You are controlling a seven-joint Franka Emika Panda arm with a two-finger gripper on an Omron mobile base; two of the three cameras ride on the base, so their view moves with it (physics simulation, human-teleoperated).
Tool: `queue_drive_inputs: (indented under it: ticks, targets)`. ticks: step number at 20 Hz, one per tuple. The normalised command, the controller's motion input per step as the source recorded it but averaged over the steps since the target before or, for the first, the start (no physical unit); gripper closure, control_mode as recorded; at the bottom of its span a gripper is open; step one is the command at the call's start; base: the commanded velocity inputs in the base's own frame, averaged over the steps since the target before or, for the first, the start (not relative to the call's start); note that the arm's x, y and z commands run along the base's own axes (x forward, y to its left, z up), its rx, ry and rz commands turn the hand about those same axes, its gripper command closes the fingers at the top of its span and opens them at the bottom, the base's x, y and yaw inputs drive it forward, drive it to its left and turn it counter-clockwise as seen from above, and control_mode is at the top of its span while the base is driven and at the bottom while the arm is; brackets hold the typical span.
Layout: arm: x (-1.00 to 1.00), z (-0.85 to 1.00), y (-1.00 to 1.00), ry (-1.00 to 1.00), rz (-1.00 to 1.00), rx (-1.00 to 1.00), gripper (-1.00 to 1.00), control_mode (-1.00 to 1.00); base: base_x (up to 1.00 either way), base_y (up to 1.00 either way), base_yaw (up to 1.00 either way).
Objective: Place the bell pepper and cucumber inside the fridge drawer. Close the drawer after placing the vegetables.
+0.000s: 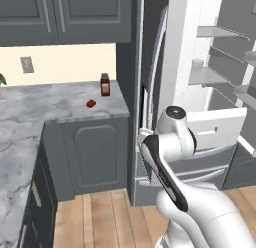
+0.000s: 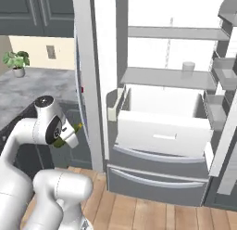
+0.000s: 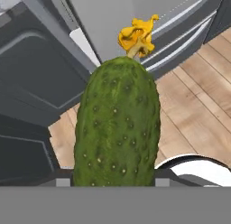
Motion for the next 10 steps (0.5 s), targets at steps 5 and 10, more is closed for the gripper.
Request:
queue_drive_inputs:
  ticks: [5,10]
  targets:
    - [0.00,0.00,0.00,0.00,0.00,0.00,1.00,1.00,0.24,-1.00,0.00]
    - [0.00,0.00,0.00,0.00,0.00,0.00,1.00,1.00,0.71,-0.99,0.00]
